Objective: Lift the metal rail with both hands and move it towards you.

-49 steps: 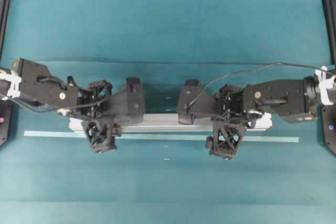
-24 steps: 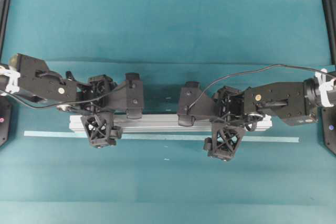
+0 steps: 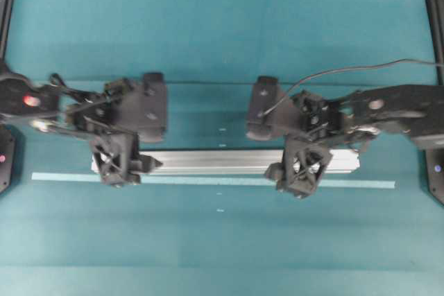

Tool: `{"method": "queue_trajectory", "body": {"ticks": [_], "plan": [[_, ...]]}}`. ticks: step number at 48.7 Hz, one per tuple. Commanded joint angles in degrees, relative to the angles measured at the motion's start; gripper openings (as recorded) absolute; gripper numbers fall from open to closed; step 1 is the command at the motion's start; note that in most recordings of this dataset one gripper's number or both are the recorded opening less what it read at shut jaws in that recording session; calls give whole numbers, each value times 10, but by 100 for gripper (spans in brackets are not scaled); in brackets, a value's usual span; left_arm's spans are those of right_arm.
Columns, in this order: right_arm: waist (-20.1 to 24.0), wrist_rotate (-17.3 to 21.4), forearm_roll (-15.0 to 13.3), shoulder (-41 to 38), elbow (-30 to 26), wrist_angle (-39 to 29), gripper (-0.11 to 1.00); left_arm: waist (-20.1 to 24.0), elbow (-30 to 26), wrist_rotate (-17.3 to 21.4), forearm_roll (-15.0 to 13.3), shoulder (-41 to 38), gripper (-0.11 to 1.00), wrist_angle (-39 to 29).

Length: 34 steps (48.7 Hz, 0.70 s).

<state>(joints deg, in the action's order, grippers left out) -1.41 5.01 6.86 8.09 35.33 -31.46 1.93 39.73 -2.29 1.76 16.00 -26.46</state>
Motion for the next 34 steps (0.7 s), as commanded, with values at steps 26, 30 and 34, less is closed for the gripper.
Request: {"method": "queue_trajectory", "body": {"ticks": [26,30,34], "plan": [[-11,-4,-36,179,61,104,99,-1,85,-1,1,216,94,119],[-11,-2,-36,205,80,131,99,-1,96,-1,1,241,94,135],[-11,-2,-36,231,97,149,99,-1,105,-2,1,266,94,137]]}}
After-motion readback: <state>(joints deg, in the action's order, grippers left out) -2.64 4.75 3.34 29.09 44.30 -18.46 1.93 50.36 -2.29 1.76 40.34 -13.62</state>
